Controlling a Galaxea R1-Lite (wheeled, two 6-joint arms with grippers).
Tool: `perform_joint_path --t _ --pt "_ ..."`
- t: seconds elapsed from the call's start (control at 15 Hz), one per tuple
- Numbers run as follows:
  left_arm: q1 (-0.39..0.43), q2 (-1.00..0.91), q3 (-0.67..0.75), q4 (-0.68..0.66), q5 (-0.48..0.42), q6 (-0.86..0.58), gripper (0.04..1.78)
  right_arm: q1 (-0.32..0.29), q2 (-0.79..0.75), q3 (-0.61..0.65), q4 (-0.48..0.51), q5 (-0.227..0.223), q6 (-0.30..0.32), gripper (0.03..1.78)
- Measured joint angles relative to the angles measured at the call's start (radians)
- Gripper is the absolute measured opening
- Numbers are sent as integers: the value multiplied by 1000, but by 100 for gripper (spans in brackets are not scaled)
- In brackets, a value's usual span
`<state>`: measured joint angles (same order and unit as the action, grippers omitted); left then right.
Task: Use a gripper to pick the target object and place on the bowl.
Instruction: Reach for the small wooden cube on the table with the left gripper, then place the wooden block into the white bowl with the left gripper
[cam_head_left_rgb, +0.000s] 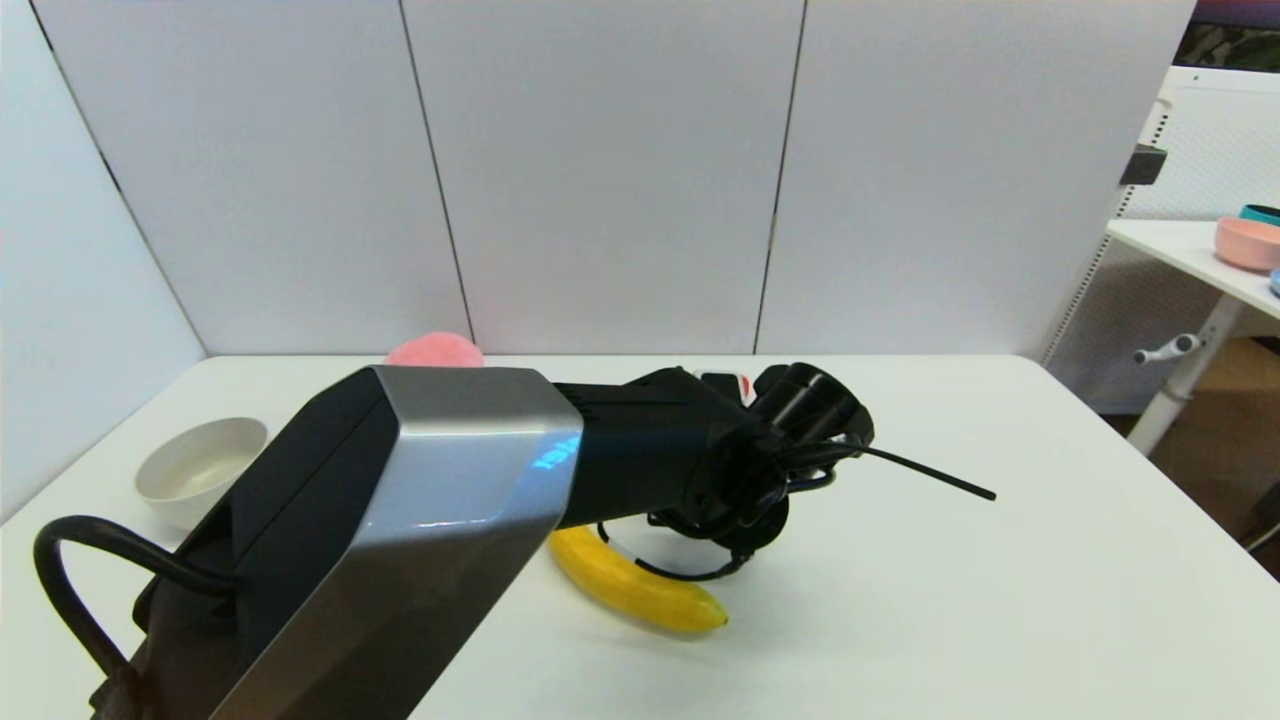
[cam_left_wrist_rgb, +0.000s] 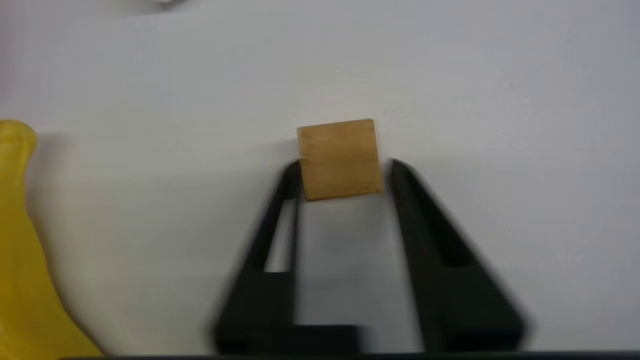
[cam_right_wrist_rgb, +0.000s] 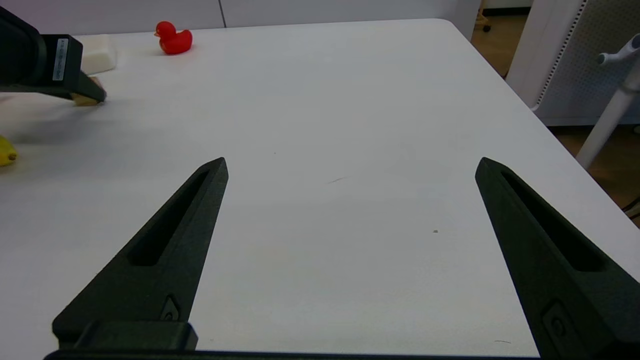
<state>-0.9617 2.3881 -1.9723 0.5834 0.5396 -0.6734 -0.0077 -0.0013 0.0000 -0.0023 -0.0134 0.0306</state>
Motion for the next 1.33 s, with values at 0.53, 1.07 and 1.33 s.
perform_joint_path --t 0.53,1.07,1.33 --pt "-1 -40 1 8 59 6 39 0 0 0 0 0 0 171" --pt "89 -477 8 253 89 104 39 0 0 0 0 0 0 171" --pt "411 -678 9 340 104 294 39 0 0 0 0 0 0 171"
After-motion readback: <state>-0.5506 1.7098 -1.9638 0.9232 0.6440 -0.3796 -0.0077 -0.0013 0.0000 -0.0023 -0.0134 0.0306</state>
